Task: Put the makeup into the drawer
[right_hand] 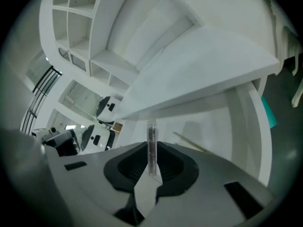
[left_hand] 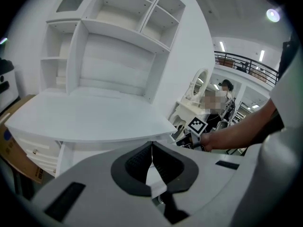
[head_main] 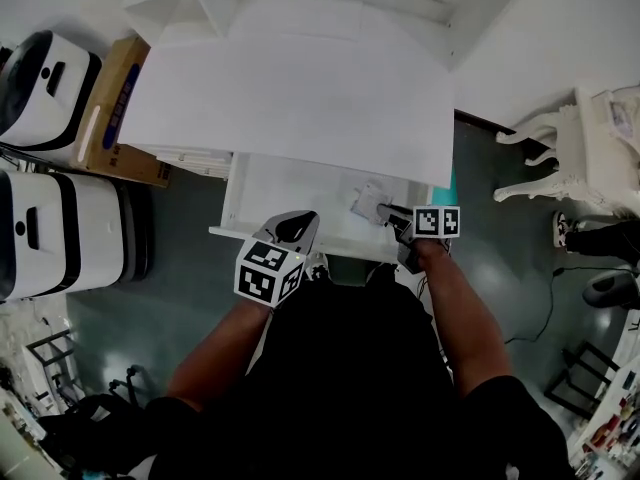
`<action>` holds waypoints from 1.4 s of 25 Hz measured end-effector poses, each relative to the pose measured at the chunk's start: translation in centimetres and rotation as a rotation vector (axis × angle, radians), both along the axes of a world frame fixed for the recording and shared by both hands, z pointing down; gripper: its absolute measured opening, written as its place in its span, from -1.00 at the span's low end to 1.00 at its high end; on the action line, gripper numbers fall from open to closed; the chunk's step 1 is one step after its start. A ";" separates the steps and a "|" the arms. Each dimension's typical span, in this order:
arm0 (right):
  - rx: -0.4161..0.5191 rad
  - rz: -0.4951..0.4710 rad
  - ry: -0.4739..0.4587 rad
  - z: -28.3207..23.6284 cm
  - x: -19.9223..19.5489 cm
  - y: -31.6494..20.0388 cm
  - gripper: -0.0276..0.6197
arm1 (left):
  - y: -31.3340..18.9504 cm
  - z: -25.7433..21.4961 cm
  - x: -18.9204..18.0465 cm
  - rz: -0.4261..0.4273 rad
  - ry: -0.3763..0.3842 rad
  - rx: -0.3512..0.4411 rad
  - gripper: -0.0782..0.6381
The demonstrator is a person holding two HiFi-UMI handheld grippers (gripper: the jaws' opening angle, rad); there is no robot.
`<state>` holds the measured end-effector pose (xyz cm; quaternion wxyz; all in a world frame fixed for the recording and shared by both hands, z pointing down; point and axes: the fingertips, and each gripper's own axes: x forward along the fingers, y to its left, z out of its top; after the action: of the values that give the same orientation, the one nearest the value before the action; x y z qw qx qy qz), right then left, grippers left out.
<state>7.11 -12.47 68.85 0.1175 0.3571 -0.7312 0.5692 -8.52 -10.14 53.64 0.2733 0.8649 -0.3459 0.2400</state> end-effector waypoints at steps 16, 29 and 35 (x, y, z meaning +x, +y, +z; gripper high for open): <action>-0.415 0.153 -0.018 8.5 -0.5 1.8 -0.70 | 0.9 0.0 -1.8 -0.065 -0.019 -0.028 -0.75; -0.461 0.208 0.104 9.7 1.8 2.3 -0.48 | 0.8 -0.3 -2.0 -0.048 -0.017 -0.017 -0.75; -0.467 0.210 0.122 9.5 2.0 2.8 -0.29 | 0.9 -0.4 -2.3 -0.034 -0.004 -0.005 -0.75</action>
<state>9.14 -9.68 78.40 0.1810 0.4278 -0.5304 0.7091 -10.83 -9.22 53.28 0.2787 0.8577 -0.3605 0.2379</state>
